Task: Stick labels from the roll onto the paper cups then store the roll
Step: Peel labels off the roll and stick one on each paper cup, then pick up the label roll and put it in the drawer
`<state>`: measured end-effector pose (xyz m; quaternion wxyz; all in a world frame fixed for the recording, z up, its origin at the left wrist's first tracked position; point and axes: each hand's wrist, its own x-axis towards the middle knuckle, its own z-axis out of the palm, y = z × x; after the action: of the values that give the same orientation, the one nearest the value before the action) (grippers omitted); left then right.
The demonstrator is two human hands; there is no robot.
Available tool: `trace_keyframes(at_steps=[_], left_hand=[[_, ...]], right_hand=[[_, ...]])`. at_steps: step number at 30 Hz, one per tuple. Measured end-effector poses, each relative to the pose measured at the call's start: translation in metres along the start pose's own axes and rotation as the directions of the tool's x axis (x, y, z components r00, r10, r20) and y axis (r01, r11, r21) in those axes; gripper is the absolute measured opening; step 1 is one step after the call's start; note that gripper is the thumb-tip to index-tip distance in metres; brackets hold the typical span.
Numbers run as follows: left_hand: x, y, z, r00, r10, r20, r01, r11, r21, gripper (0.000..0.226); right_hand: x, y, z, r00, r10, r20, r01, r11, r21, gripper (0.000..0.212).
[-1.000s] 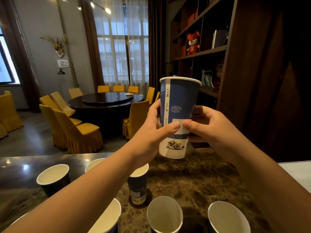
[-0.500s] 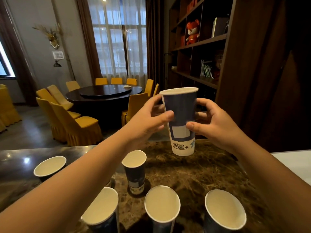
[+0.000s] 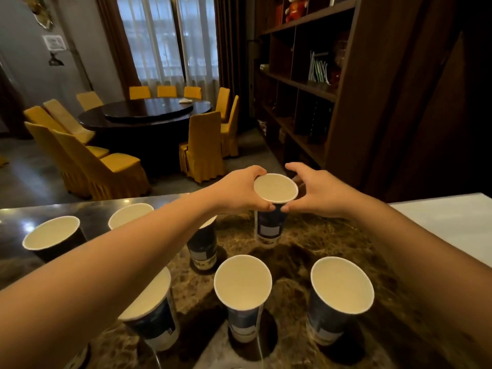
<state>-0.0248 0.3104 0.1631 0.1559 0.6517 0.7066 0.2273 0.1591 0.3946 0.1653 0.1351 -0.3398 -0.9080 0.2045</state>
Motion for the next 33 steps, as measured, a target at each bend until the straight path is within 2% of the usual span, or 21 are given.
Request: trace_keyframes(at_steps=[3, 6, 8, 13, 21, 28, 30, 33], left_hand=[[0.008, -0.005, 0.015, 0.997, -0.038, 0.064, 0.033, 0.996, 0.085, 0.075], [0.014, -0.009, 0.027, 0.992, -0.051, 0.113, 0.033, 0.987, 0.159, 0.069], [0.017, -0.013, 0.034, 0.988, -0.063, 0.141, 0.034, 0.980, 0.196, 0.068], [0.022, -0.018, 0.040, 0.983, -0.086, 0.164, 0.044, 0.968, 0.248, 0.071], [0.026, -0.013, 0.041, 0.970, -0.091, 0.227, 0.020, 0.954, 0.299, 0.075], [0.020, -0.002, 0.037, 0.973, -0.109, 0.205, 0.034, 0.940, 0.340, 0.095], [0.011, 0.004, 0.026, 0.979, -0.102, 0.174, 0.041, 0.945, 0.325, 0.100], [-0.016, 0.016, 0.003, 0.995, -0.065, 0.075, 0.045, 0.968, 0.247, 0.099]], right_hand=[[0.008, 0.009, 0.013, 0.996, 0.038, 0.079, -0.030, 0.995, -0.094, 0.095], [0.013, 0.015, 0.024, 0.991, 0.039, 0.130, -0.024, 0.993, -0.118, 0.081], [0.015, 0.019, 0.031, 0.988, 0.034, 0.149, -0.014, 0.991, -0.136, 0.072], [0.021, 0.026, 0.038, 0.985, 0.027, 0.170, -0.003, 0.990, -0.142, 0.068], [0.022, 0.030, 0.035, 0.970, 0.070, 0.231, -0.029, 0.984, -0.175, 0.074], [0.012, 0.030, 0.027, 0.955, 0.153, 0.255, -0.096, 0.971, -0.221, 0.094], [0.003, 0.025, 0.019, 0.964, 0.153, 0.217, -0.100, 0.966, -0.237, 0.098], [-0.023, 0.009, 0.001, 0.998, 0.055, 0.034, -0.047, 0.975, -0.216, 0.090]])
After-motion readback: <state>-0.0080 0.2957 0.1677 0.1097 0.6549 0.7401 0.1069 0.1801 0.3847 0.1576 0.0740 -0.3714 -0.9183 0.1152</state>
